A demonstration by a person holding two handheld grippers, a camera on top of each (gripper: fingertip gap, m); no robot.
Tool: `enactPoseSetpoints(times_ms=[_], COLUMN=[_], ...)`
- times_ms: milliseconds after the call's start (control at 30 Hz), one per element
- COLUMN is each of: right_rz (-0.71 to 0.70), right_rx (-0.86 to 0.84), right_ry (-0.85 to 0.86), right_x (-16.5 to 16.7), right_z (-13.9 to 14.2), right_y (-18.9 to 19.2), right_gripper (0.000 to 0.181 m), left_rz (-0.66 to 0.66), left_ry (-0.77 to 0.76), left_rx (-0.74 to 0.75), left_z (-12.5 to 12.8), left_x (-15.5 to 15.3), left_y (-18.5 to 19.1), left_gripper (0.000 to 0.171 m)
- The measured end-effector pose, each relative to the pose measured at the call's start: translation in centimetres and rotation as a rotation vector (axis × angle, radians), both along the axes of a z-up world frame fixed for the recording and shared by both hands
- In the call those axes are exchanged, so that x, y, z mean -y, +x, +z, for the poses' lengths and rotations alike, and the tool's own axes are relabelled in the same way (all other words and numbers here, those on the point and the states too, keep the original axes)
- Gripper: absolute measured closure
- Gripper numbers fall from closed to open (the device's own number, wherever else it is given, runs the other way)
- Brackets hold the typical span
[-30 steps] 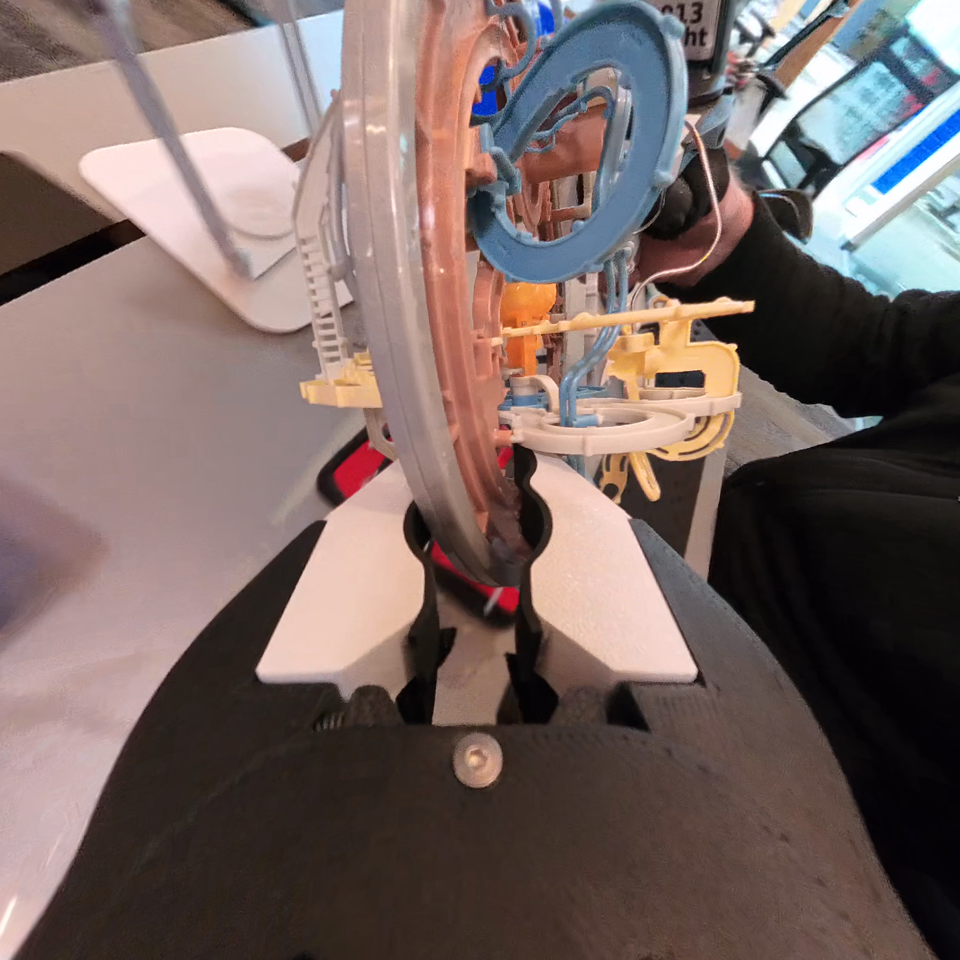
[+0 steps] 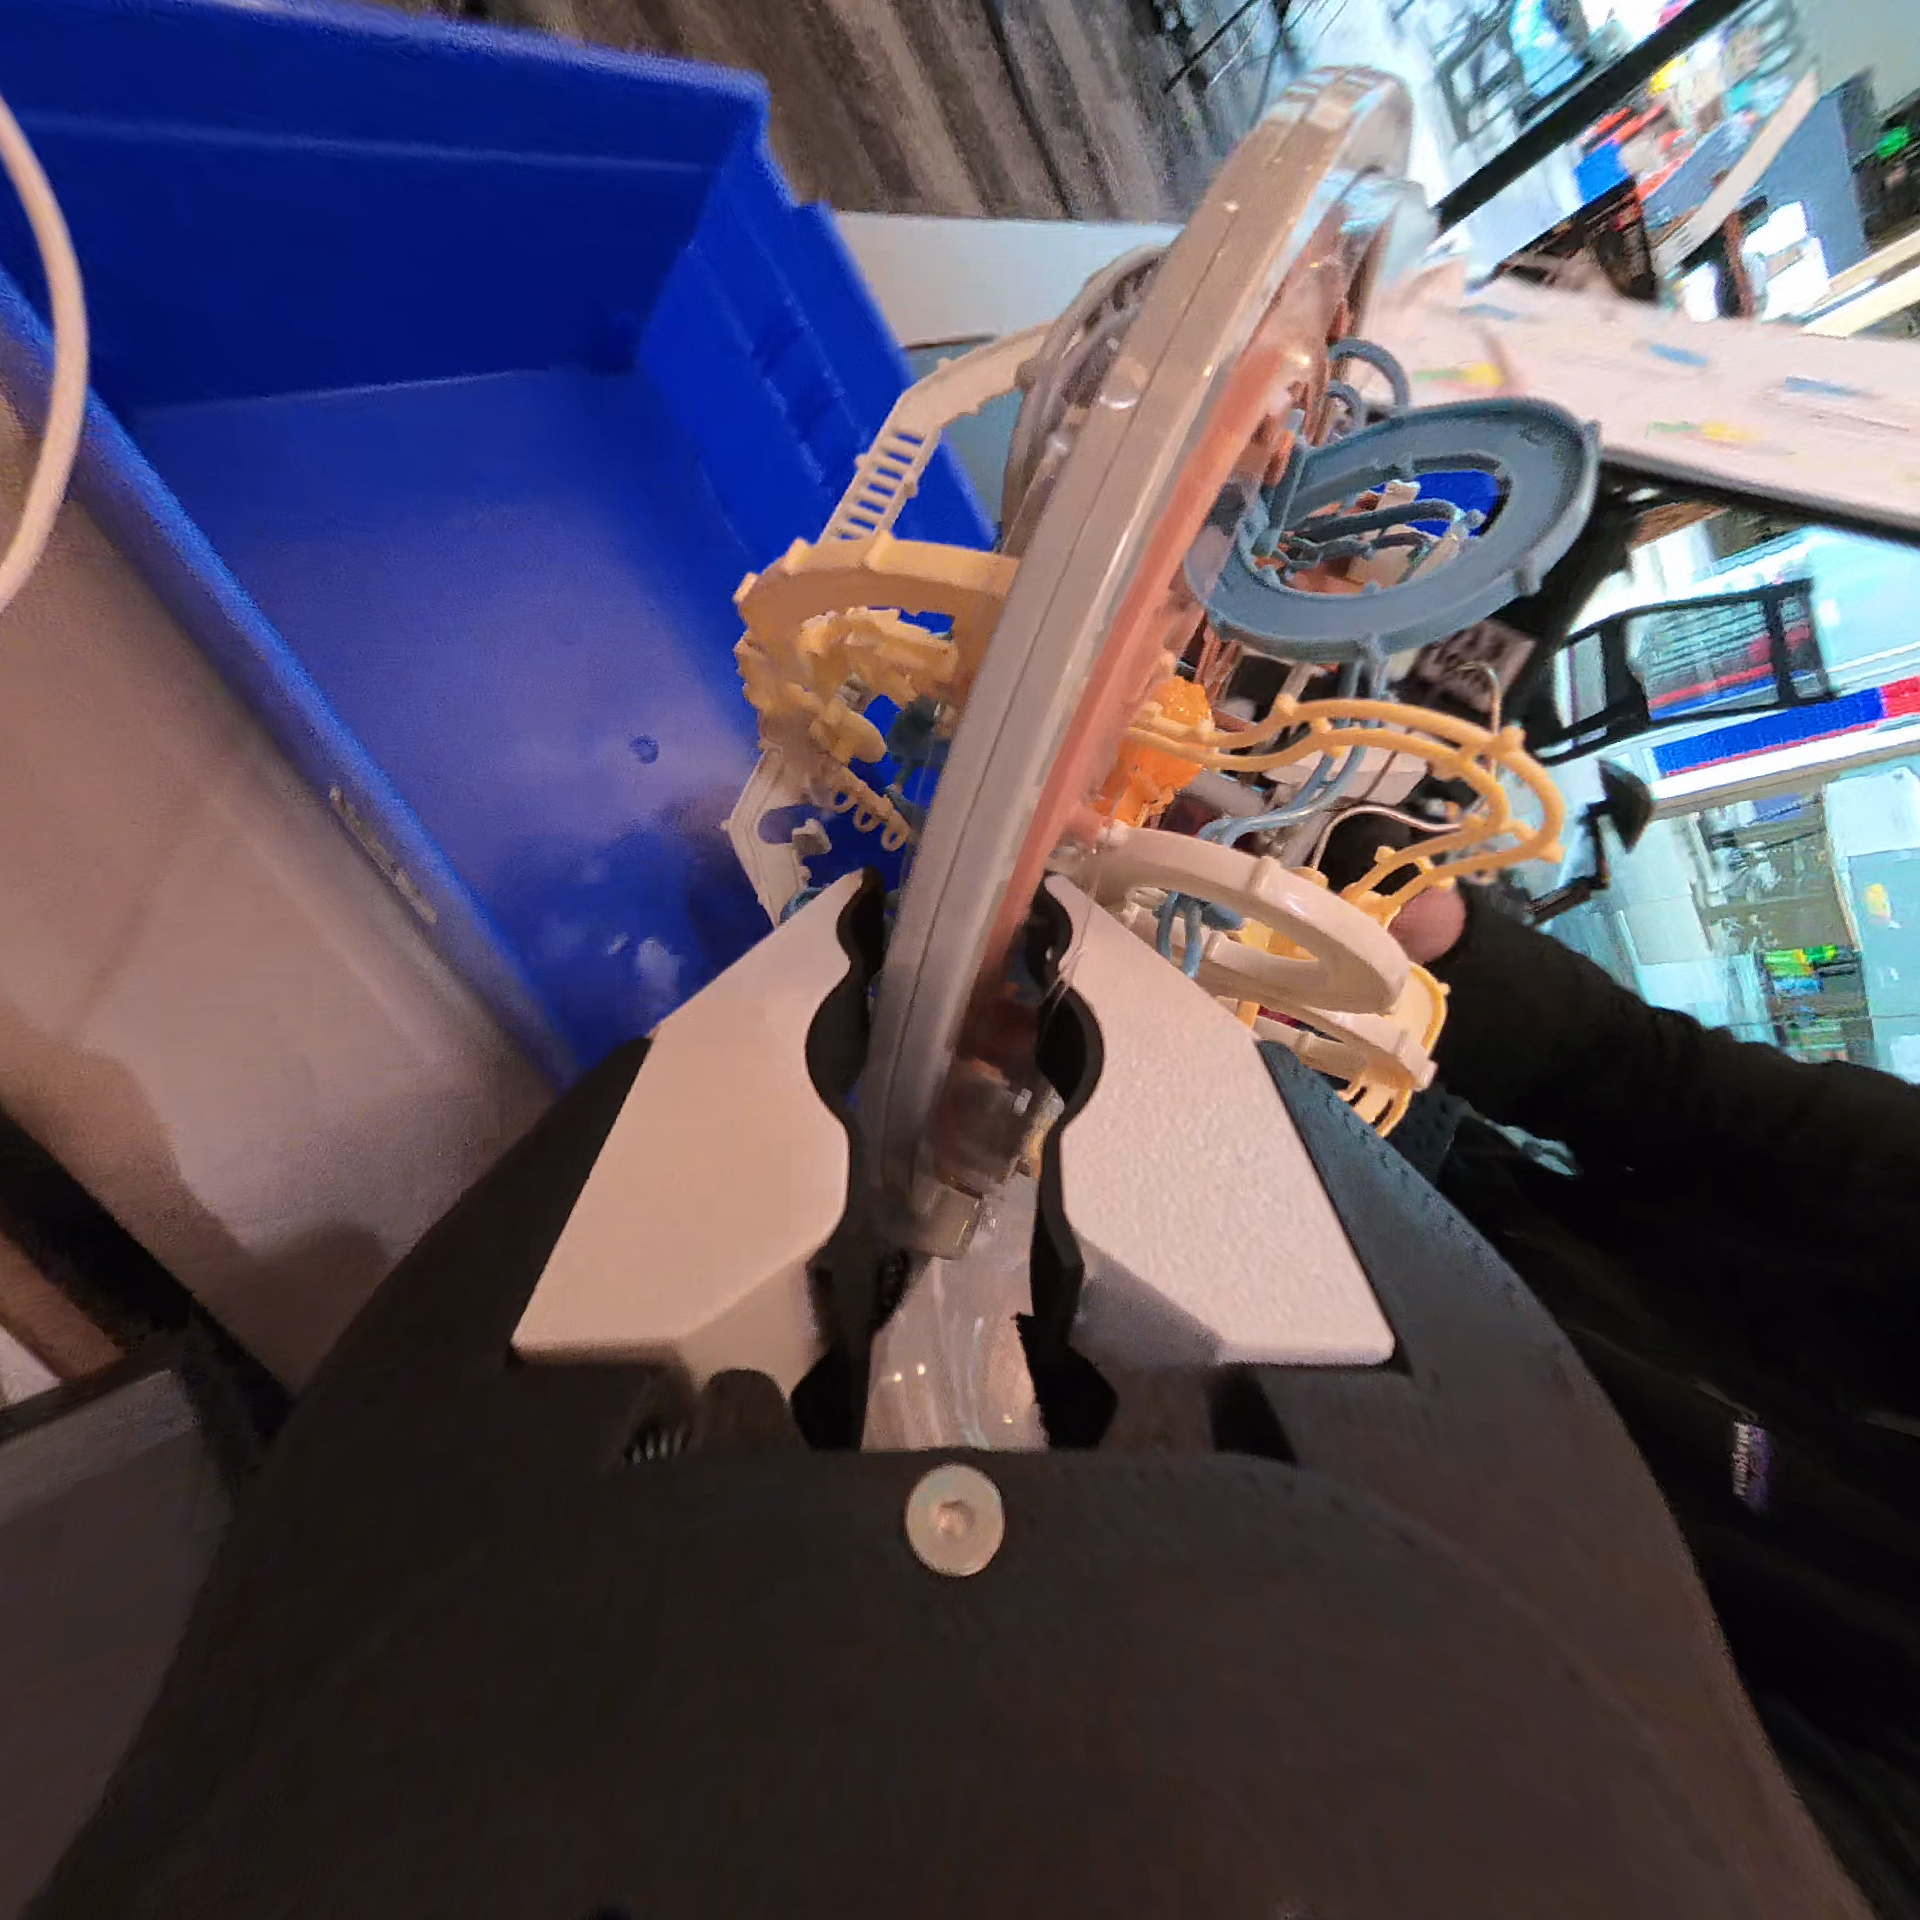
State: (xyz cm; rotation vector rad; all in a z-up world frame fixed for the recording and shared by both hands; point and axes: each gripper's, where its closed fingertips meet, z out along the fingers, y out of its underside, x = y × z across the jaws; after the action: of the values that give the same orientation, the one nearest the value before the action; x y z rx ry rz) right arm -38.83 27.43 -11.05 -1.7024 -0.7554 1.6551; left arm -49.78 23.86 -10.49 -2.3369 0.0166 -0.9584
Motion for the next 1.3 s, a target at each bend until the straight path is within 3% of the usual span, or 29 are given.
enactPoseSetpoints(times_ms=[133,300,367,400,467,600,733,900,1033,1167,1300], right_rz=[0.046,0.050,0.046,0.046,0.048,0.018,-0.026,-0.006,0.037,0.065,0.064], right_rx=[0.192,0.199,0.176,0.186,0.218,0.232,0.289,0.358,0.397,0.430,0.344], right_ry=[0.068,0.138,0.146,0.153,0.161,0.199,0.259,0.307,0.308,0.318,0.228], right_x=[-0.4,-0.9,-0.9,-0.8,-0.7,-1.3,-2.7,-3.1,-2.7,-1.5,-0.9], right_z=[-3.6,-2.7,-2.4,-2.8,-4.0,-4.6,-5.2,-7.3,-8.1,-7.8,-6.3], right_y=[-0.7,0.4,0.9,1.0,1.1,1.6,1.8,0.8,0.4,0.4,-0.1], right_gripper=[0.127,0.115,0.094,0.098,0.091,0.087,0.082,0.073,0.091,0.097,0.077], left_rz=[0.009,0.070,0.130,0.158,0.197,0.199,0.252,0.258,0.267,0.239,0.257], left_ry=[-0.091,-0.148,-0.149,-0.123,-0.075,-0.022,0.008,-0.036,0.028,-0.047,-0.054], left_rx=[-0.007,-0.012,-0.067,-0.099,-0.185,-0.215,-0.341,-0.365,-0.348,-0.391,-0.279], left_z=[-3.2,-5.2,-6.2,-6.1,-5.9,-4.4,-3.3,-4.7,-3.1,-4.1,-4.9], left_x=[-0.7,-1.3,-1.9,-2.3,-2.8,-3.2,-3.1,-2.8,-2.5,-1.2,-1.1], left_y=[-0.4,-1.7,-2.7,-3.1,-3.5,-2.7,-3.5,-3.9,-3.5,-3.5,-3.2], left_gripper=[0.144,0.140,0.139,0.136,0.125,0.073,0.086,0.085,0.084,0.083,0.073])
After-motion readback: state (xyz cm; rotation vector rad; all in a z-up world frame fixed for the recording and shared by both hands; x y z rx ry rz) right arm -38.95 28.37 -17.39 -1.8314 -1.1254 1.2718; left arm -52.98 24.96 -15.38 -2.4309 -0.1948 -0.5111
